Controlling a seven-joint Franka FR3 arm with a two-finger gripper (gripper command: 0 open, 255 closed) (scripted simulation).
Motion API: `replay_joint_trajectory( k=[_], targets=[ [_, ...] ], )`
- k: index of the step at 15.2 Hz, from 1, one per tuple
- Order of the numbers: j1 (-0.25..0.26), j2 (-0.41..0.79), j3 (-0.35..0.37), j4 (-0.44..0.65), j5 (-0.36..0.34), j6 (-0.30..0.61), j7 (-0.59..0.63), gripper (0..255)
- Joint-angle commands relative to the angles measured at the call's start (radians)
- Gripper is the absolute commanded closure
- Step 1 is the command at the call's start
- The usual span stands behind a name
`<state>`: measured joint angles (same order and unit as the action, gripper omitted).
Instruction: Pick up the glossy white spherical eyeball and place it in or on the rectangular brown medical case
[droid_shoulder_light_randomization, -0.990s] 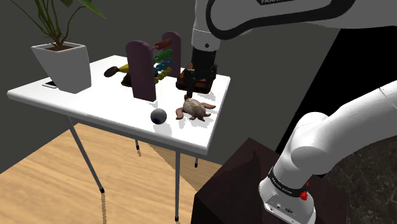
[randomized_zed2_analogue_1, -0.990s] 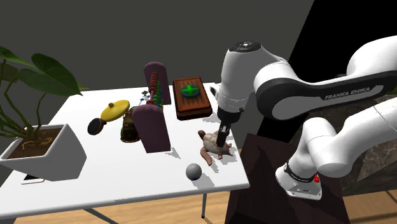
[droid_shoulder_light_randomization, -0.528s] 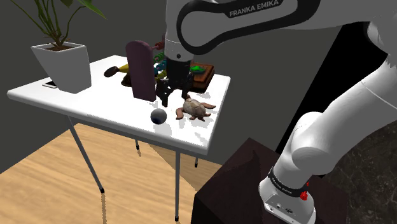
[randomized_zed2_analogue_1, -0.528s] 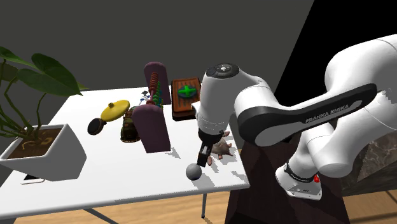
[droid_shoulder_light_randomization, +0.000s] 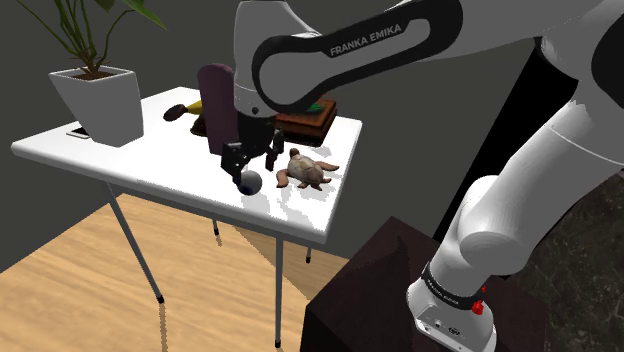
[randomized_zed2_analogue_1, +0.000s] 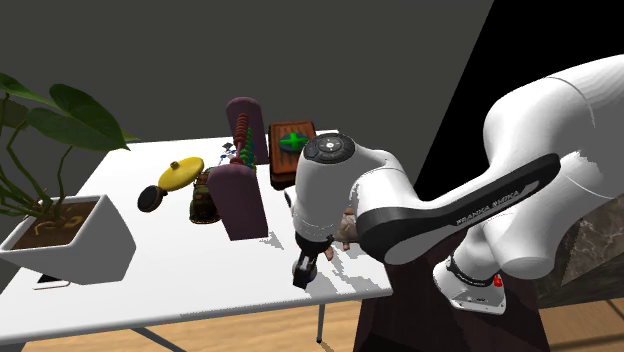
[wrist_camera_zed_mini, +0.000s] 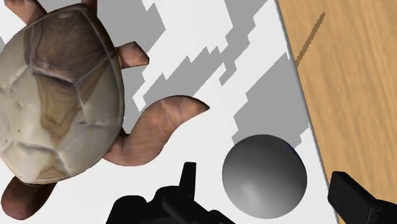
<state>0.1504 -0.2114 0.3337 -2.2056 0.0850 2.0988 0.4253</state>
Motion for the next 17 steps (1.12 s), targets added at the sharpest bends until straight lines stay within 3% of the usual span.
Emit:
replay_joint_trajectory(
  k=[1,10,11,17],
  targets=[
    [0.0,0.012,0.002,-0.018,-0.003,0.03,0.001,0],
    [0.0,0.021,0.004,-0.03,-0.005,0.051,0.003,0],
    [0.0,0.021,0.004,-0.03,-0.005,0.051,0.003,255],
    [0.0,0.021,0.004,-0.03,-0.005,0.051,0.003,255]
  ],
)
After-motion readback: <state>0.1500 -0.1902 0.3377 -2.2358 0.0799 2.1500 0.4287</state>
